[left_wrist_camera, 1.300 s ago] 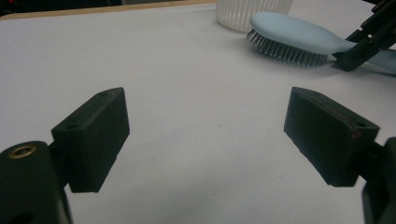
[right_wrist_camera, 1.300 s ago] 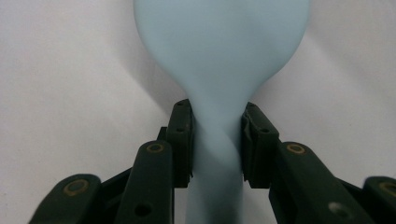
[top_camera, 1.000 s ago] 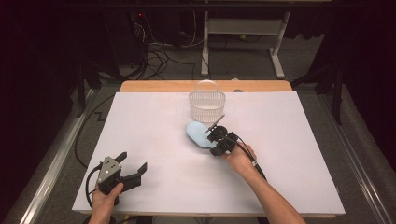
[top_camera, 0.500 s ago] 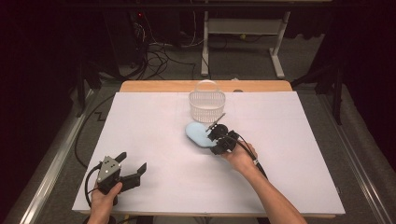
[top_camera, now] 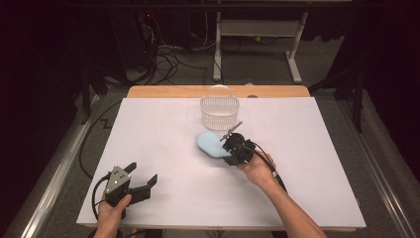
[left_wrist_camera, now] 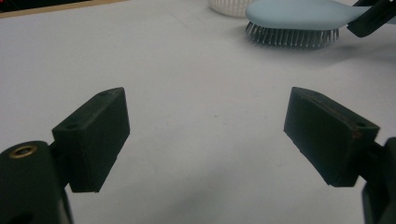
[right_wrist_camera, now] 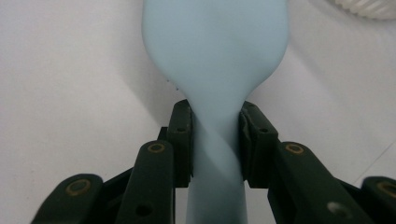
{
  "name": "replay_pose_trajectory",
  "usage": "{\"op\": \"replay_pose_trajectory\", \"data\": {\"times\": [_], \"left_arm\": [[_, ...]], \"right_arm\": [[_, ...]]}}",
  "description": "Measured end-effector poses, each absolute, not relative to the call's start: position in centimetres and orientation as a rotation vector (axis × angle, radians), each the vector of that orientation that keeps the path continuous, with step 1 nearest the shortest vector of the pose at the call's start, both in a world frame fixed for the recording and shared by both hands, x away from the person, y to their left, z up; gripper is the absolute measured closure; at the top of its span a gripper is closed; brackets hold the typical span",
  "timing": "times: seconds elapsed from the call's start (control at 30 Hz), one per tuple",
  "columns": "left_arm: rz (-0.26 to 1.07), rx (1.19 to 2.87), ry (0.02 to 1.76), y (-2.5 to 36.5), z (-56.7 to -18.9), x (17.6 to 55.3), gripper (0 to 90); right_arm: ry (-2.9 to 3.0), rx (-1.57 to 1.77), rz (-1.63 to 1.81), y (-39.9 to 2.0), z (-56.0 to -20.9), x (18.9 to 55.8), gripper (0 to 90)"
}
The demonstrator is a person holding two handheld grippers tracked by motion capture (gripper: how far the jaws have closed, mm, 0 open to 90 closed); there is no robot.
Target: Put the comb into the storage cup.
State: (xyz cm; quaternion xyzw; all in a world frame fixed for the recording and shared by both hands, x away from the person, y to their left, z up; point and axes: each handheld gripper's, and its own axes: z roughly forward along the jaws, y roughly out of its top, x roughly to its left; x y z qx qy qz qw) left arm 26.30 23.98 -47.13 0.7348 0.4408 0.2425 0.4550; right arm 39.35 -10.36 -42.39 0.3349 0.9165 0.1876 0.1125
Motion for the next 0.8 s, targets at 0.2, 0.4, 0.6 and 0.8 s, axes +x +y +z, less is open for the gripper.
{"op": "replay_pose_trajectory", "data": {"times": [0.2,0.4,0.6,0.8], "left_arm": [[0.601,1.805,1.1,23.9,-47.2,26.4,15.1],[0.62,1.798,1.124,23.9,-47.2,26.2,15.0],[0.637,1.799,1.151,23.8,-47.3,26.3,15.0],[0.641,1.806,1.146,23.6,-47.3,26.4,15.0]], "right_arm": [[2.667,0.965,0.644,-11.3,-41.8,38.7,70.0],[2.631,0.964,0.742,-12.8,-41.6,37.8,69.9],[2.599,0.968,0.817,-14.5,-41.8,36.6,69.9],[2.595,0.973,0.87,-15.9,-41.5,35.6,69.9]]}}
